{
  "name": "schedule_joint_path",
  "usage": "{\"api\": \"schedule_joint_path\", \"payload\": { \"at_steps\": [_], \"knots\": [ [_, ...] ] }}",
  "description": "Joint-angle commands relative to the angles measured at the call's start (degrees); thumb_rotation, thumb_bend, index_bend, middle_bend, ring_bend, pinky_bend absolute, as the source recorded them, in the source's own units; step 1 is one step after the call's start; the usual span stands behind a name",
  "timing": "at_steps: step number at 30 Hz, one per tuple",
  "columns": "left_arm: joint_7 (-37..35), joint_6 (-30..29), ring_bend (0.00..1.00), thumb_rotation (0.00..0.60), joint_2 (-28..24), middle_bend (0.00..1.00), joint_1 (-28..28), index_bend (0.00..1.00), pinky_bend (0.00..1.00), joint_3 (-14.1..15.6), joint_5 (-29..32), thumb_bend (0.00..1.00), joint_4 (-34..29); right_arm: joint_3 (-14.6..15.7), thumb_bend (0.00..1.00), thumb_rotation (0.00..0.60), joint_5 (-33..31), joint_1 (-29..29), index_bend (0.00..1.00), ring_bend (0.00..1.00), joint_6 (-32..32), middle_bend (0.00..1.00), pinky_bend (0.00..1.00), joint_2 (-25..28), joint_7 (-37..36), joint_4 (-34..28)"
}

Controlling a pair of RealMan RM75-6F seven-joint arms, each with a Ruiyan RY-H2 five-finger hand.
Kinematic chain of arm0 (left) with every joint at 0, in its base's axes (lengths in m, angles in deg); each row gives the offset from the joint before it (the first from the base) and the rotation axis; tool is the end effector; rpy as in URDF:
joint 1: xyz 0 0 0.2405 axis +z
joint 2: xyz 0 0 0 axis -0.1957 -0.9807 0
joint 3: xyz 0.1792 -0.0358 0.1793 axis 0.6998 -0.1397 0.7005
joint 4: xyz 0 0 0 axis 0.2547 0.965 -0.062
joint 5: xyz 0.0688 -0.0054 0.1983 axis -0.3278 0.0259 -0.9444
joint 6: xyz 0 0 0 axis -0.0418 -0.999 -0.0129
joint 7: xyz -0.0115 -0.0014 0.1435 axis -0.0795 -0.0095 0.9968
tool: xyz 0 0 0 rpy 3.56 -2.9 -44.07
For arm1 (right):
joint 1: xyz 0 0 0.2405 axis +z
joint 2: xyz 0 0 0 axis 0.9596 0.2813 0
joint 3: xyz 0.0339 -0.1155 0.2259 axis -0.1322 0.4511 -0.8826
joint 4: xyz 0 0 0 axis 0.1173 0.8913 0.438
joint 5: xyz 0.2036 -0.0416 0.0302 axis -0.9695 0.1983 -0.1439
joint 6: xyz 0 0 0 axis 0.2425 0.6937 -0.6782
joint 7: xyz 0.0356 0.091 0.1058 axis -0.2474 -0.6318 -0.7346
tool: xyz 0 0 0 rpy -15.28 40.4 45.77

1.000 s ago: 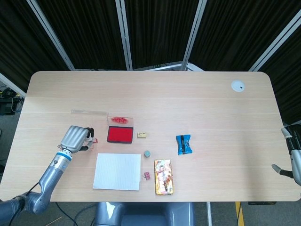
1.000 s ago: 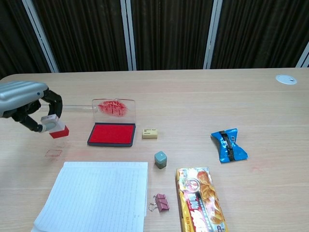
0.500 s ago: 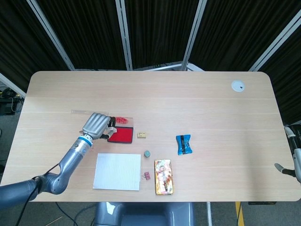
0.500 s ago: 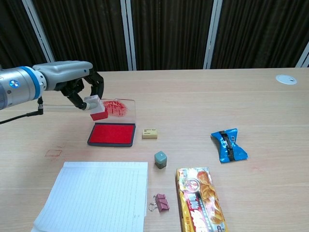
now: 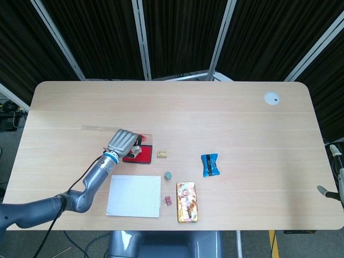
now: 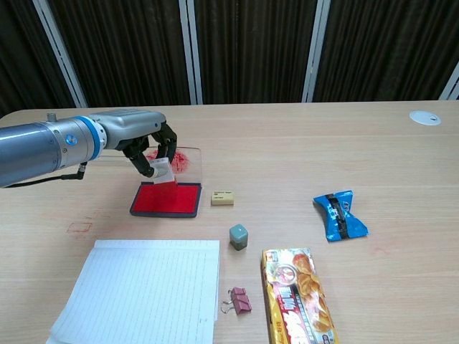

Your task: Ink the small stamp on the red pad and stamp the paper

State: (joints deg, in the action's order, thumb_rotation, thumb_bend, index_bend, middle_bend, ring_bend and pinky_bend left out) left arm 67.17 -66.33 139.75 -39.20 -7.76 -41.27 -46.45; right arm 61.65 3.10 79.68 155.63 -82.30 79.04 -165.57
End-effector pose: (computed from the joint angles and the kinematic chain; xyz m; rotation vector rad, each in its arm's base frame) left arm -0.1351 0.3842 -0.0494 -1.9697 -0.9348 -0.7444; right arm -0.3340 -0.1994 0.2190 1.2881 -0.8392 0.6266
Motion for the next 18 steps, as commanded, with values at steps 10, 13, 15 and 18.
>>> {"api": "schedule_joint_path", "payload": {
  "at_steps": [10,13,15,18],
  "knots": [
    [-1.8,-0.3,0.86,0.600,2.3,0.54,-0.3,0.54,0.92,1.9,-0.1,0.40,3.3,-0.1,0.00,0.600,-0.6,0.1,0.00,0.00,-0.4,0.00,0.00,0.0,-0.3,0.4],
    [-2.1,0.1,0.86,0.600,2.9,0.54,-0.5,0.54,0.92,2.1,0.1,0.41,4.0,-0.1,0.00,0.600,-0.8,0.1,0.00,0.00,-0.5,0.00,0.00,0.0,-0.3,0.5],
    [-2.1,0.4,0.86,0.600,3.3,0.54,-0.8,0.54,0.92,2.3,0.2,0.40,4.5,-0.2,0.00,0.600,-1.0,0.2,0.00,0.00,-0.7,0.00,0.00,-0.1,-0.2,0.6],
    [-2.2,0.5,0.86,0.600,3.9,0.55,-1.0,0.56,0.92,2.6,0.2,0.40,5.5,-0.2,0.00,0.600,-1.1,0.3,0.00,0.00,-0.9,0.00,0.00,-0.2,-0.2,0.8]
  ]
}}
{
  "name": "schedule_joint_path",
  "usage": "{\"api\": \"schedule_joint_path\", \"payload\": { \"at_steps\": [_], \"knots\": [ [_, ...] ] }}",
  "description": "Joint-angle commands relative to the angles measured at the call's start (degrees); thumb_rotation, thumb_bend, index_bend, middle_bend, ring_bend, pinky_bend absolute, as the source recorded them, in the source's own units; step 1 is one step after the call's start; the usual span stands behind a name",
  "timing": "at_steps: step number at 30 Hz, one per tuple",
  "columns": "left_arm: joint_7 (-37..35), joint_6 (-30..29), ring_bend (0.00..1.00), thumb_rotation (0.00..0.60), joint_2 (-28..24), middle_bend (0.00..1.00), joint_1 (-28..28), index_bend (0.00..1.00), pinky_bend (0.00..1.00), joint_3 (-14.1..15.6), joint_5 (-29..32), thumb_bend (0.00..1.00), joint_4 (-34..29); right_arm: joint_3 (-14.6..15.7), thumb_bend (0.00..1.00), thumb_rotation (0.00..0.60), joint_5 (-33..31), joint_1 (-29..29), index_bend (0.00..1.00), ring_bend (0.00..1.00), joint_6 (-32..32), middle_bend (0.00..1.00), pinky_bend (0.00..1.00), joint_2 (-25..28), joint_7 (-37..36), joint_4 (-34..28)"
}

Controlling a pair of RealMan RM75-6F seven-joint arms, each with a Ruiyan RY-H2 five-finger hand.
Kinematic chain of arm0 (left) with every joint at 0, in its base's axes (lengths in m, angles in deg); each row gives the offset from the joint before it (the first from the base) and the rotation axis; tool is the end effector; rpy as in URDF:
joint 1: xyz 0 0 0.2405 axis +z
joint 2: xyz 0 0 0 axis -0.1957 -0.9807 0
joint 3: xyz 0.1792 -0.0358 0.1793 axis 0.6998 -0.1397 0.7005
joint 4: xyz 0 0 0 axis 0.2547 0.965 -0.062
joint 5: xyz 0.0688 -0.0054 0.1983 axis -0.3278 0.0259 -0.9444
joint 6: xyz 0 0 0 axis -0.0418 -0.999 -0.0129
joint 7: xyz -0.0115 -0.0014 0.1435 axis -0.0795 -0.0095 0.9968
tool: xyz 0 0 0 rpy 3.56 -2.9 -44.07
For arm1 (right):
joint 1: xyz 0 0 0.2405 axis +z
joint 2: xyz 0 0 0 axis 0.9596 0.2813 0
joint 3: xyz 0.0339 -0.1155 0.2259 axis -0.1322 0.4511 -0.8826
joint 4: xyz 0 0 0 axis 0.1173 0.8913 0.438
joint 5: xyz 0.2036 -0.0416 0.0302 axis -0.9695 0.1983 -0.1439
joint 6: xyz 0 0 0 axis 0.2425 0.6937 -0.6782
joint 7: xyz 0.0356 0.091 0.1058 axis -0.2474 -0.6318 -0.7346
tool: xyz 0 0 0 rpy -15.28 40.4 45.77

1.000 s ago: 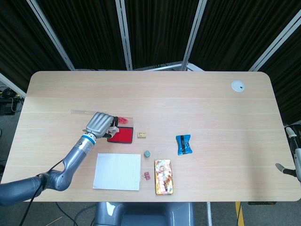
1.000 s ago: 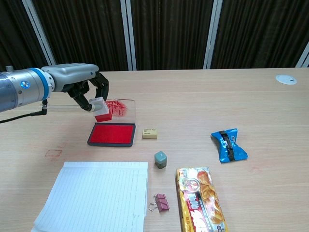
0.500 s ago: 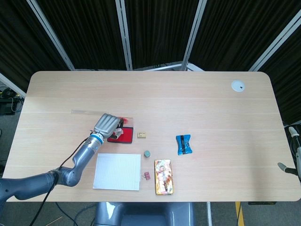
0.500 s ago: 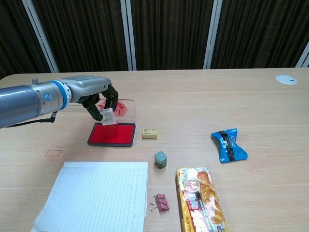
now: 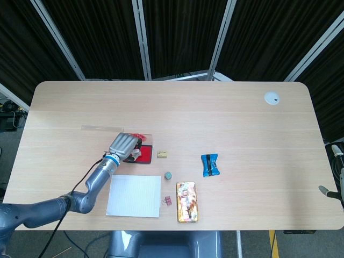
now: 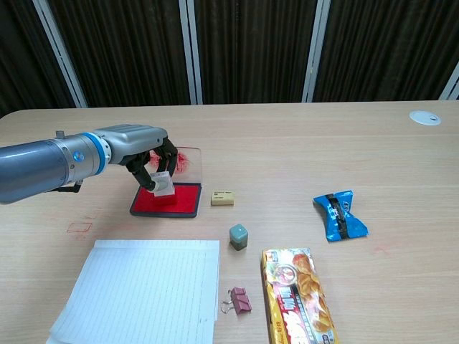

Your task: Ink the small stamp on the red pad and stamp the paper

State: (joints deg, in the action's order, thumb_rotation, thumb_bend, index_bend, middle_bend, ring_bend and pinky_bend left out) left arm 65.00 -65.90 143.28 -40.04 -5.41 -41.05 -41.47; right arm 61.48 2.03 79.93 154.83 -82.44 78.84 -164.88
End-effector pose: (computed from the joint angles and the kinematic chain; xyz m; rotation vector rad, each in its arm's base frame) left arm -0.1445 0.3825 -0.0686 -1.9783 -0.9567 -0.7080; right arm -0.3382 -0.2011 0.2198 1.2779 -0.8490 0.6139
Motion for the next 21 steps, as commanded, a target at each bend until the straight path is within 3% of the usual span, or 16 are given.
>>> {"api": "schedule_joint_path", "payload": {
  "at_steps": [1,21],
  "knots": [
    [0.0,0.0,0.86,0.600,0.5,0.55,-0.2,0.56,0.92,0.3,-0.1,0.41,0.8,0.0,0.00,0.600,-0.1,0.1,0.00,0.00,-0.1,0.00,0.00,-0.1,0.0,0.1],
    [-1.7,0.5,0.86,0.600,1.8,0.55,-0.1,0.57,0.92,1.6,-0.7,0.40,3.8,-0.1,0.00,0.600,-0.7,0.3,0.00,0.00,-0.9,0.00,0.00,-0.2,-0.5,0.8]
  ]
}}
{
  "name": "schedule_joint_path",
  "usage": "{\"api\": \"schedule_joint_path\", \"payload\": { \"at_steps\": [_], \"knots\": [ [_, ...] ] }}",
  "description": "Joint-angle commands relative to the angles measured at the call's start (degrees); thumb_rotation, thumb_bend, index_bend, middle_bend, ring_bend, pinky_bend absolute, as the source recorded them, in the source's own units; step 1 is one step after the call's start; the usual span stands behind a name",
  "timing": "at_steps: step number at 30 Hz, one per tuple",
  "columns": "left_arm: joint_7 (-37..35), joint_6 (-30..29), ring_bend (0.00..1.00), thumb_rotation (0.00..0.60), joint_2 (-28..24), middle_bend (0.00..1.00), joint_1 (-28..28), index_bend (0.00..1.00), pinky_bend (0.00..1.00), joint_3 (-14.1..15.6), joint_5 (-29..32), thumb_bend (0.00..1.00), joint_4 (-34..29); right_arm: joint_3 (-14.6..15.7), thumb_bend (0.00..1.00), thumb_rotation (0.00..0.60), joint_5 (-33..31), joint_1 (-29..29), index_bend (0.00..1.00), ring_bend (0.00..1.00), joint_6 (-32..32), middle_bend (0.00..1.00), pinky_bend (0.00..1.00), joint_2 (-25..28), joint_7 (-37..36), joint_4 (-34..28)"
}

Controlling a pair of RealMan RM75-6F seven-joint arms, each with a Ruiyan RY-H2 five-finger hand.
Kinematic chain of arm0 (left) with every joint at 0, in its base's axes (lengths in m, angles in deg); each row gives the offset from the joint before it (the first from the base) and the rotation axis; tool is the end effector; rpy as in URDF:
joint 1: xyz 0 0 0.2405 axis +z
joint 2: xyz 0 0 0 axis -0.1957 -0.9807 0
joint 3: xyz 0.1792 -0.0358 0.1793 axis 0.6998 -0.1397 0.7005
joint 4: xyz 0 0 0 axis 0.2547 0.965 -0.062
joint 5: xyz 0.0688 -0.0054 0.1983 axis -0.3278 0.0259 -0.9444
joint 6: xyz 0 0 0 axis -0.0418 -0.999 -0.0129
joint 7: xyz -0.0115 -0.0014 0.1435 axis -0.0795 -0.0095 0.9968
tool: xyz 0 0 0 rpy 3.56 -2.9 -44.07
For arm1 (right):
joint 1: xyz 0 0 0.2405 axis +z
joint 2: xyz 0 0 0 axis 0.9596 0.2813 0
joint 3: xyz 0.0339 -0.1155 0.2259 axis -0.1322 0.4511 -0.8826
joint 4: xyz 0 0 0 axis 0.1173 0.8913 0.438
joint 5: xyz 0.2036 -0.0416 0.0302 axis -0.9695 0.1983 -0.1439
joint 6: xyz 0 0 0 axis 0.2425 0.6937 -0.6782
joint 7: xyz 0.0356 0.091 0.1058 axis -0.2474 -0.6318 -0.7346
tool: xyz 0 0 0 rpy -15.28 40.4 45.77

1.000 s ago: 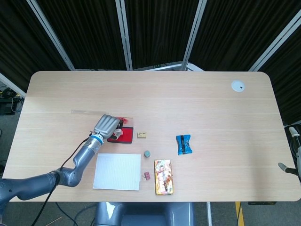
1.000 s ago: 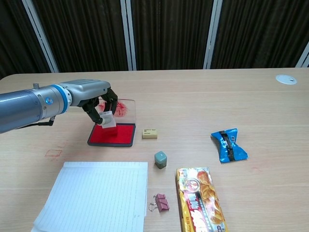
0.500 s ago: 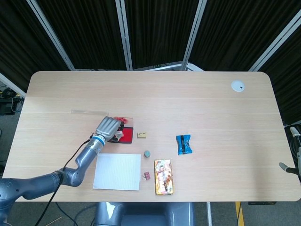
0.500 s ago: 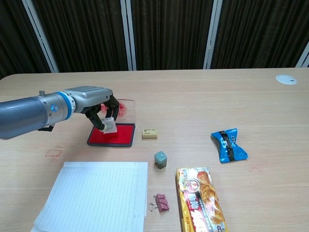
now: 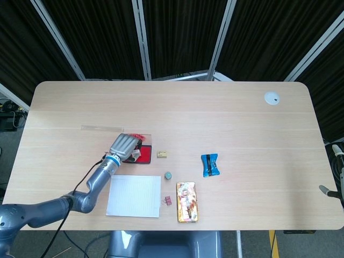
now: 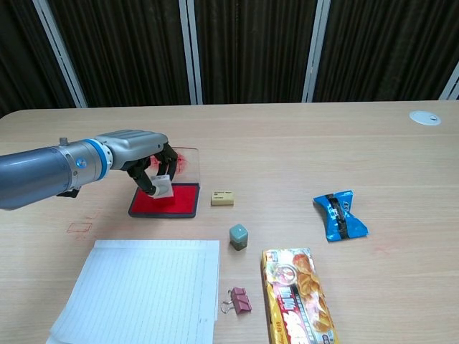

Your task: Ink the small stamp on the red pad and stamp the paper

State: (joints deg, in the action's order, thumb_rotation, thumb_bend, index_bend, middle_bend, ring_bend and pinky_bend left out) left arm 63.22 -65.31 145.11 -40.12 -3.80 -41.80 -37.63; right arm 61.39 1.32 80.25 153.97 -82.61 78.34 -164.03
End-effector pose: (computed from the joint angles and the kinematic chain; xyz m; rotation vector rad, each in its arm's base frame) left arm -0.1558 0.3831 -0.0769 -1.9816 -0.9550 -0.6748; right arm -0.3420 -0.2031 0.2202 1.2728 -0.8587 0.6058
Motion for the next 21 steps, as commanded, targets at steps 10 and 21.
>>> {"api": "schedule_joint_path", "payload": {
  "at_steps": [10,21],
  "knots": [
    [0.6,-0.1,0.86,0.600,0.1,0.55,0.0,0.57,0.92,0.1,0.8,0.40,0.0,0.0,0.00,0.600,-0.1,0.0,0.00,0.00,-0.1,0.00,0.00,0.0,-0.1,0.0],
    [-0.5,-1.9,0.86,0.600,-2.5,0.55,0.1,0.57,0.92,-1.3,0.1,0.40,-3.8,0.1,0.00,0.600,-0.3,0.1,0.00,0.00,-0.4,0.00,0.00,-0.1,-0.1,0.2]
  ]
}}
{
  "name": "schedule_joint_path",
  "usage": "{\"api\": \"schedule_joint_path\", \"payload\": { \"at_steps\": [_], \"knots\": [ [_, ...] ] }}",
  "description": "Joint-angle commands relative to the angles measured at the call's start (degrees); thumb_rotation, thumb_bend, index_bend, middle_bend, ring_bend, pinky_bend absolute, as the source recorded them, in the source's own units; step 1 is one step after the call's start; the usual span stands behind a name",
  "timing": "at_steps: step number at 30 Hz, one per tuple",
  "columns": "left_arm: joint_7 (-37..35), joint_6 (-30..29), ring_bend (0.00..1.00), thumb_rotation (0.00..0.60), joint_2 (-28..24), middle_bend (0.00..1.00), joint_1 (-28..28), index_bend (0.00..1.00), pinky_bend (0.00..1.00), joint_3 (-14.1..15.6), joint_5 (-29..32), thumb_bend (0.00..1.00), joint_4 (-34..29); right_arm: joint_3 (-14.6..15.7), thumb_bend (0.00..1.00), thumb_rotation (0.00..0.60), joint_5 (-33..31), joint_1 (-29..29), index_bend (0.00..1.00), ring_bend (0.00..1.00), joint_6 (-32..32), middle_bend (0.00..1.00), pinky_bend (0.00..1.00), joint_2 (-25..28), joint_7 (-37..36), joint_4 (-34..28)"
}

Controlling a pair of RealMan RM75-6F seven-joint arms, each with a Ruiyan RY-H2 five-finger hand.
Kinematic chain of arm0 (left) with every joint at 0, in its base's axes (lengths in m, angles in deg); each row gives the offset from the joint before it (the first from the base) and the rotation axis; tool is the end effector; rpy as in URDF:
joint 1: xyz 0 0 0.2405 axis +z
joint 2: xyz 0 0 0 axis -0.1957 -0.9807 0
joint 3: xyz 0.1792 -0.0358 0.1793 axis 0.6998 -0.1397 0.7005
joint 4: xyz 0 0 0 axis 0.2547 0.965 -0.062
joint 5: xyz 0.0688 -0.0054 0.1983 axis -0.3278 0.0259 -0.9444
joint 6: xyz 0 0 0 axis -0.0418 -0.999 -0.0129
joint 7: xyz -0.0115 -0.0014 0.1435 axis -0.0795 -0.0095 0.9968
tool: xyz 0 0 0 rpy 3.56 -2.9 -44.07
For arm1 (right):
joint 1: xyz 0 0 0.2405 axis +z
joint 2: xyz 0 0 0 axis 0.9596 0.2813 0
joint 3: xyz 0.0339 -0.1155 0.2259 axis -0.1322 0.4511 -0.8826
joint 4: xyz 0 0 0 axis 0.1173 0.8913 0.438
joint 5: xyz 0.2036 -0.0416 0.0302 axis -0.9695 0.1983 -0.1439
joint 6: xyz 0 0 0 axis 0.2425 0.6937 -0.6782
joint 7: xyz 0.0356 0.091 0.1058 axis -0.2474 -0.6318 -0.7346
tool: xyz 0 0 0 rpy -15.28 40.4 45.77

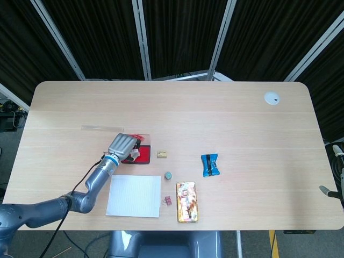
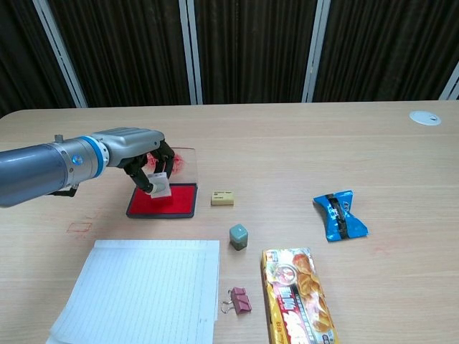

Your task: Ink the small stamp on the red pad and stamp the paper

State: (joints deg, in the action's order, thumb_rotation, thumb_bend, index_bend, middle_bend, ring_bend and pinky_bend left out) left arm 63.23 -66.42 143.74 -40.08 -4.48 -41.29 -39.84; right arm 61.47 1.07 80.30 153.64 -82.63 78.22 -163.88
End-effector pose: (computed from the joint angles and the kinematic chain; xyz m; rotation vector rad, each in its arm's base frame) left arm -0.1509 0.3843 -0.0688 -1.9617 -0.9641 -0.7057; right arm -0.3434 -0.2030 0.2199 1.2720 -0.8652 0.6009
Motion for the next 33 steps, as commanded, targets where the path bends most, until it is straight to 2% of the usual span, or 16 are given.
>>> {"api": "schedule_joint_path", "payload": {
  "at_steps": [1,10,13,18,22,26,33],
  "knots": [
    [-0.8,-1.2,0.86,0.600,-1.9,0.55,0.1,0.57,0.92,-1.0,-0.6,0.40,-2.7,0.0,0.00,0.600,0.0,0.1,0.00,0.00,-0.1,0.00,0.00,-0.1,0.1,0.0],
    [-1.6,-4.3,0.86,0.600,-9.5,0.56,1.2,0.58,0.92,-1.1,-4.7,0.41,-14.4,0.1,0.00,0.600,0.2,0.0,0.00,0.00,0.0,0.00,0.00,-0.1,0.3,-0.2],
    [-1.6,-5.2,0.86,0.600,-11.5,0.56,1.8,0.58,0.92,-0.1,-7.5,0.41,-18.2,0.1,0.00,0.600,0.2,0.0,0.00,0.00,0.1,0.00,0.00,-0.1,0.3,-0.3],
    [-1.2,-6.6,0.86,0.600,-13.7,0.56,2.9,0.57,0.92,3.6,-14.2,0.41,-23.6,0.1,0.00,0.600,0.2,0.1,0.00,0.00,0.1,0.00,0.00,-0.1,0.4,-0.4],
    [-0.9,-7.0,0.86,0.600,-14.0,0.56,3.6,0.57,0.92,6.2,-17.6,0.41,-25.7,0.1,0.00,0.600,0.3,0.0,0.00,0.00,0.2,0.00,0.00,0.0,0.2,-0.6],
    [2.0,-8.0,0.86,0.600,-11.9,0.56,4.6,0.57,0.92,7.9,-17.6,0.42,-25.9,0.1,0.00,0.600,0.4,-0.1,0.00,0.00,0.3,0.00,0.00,0.2,-0.2,-0.6],
    [5.2,-7.8,0.86,0.600,-8.3,0.56,4.6,0.57,0.92,7.4,-13.6,0.42,-24.5,0.1,0.00,0.600,0.5,-0.1,0.00,0.00,0.3,0.00,0.00,0.4,-0.7,-0.6]
  ]
}}
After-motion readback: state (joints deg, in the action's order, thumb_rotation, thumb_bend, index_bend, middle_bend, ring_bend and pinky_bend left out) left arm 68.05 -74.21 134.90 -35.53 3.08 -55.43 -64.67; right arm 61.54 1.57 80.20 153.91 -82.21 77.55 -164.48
